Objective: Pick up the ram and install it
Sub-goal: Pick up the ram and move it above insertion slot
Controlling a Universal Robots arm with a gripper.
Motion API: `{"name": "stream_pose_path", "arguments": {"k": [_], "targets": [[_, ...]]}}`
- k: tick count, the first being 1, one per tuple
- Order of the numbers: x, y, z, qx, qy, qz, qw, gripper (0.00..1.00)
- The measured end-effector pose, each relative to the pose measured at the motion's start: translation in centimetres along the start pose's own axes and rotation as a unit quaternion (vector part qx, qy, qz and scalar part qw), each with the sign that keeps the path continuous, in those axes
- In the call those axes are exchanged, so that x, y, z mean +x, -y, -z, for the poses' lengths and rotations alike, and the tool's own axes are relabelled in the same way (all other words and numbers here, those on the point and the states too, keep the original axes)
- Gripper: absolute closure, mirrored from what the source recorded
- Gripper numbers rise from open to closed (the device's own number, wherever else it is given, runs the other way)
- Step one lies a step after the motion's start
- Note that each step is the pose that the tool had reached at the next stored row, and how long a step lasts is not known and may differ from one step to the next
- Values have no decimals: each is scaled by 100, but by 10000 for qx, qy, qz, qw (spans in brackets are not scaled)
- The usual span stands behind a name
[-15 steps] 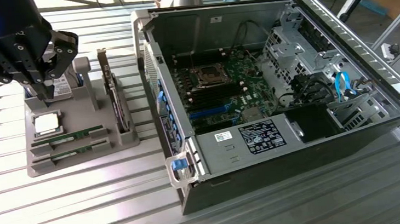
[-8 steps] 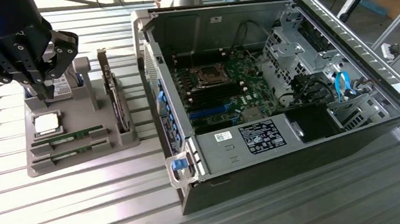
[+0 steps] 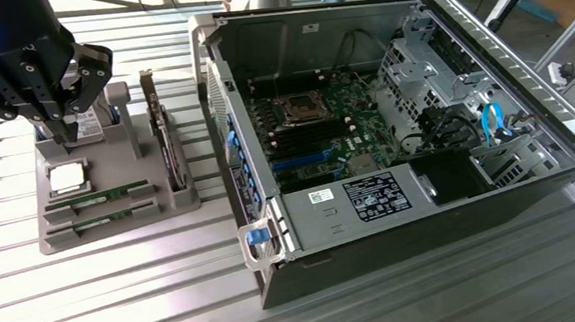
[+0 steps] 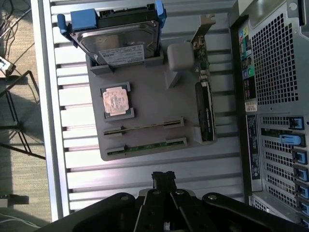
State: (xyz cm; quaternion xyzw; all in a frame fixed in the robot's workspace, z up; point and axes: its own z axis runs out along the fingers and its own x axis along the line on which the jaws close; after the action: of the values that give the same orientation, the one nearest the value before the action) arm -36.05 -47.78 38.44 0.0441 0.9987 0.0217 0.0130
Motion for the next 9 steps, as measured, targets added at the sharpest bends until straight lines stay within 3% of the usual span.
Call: {"name": "stream_pose_path", "arguments": {"k": [9], "targets": [[0, 0, 0, -1, -3, 71, 10000, 89]]}}
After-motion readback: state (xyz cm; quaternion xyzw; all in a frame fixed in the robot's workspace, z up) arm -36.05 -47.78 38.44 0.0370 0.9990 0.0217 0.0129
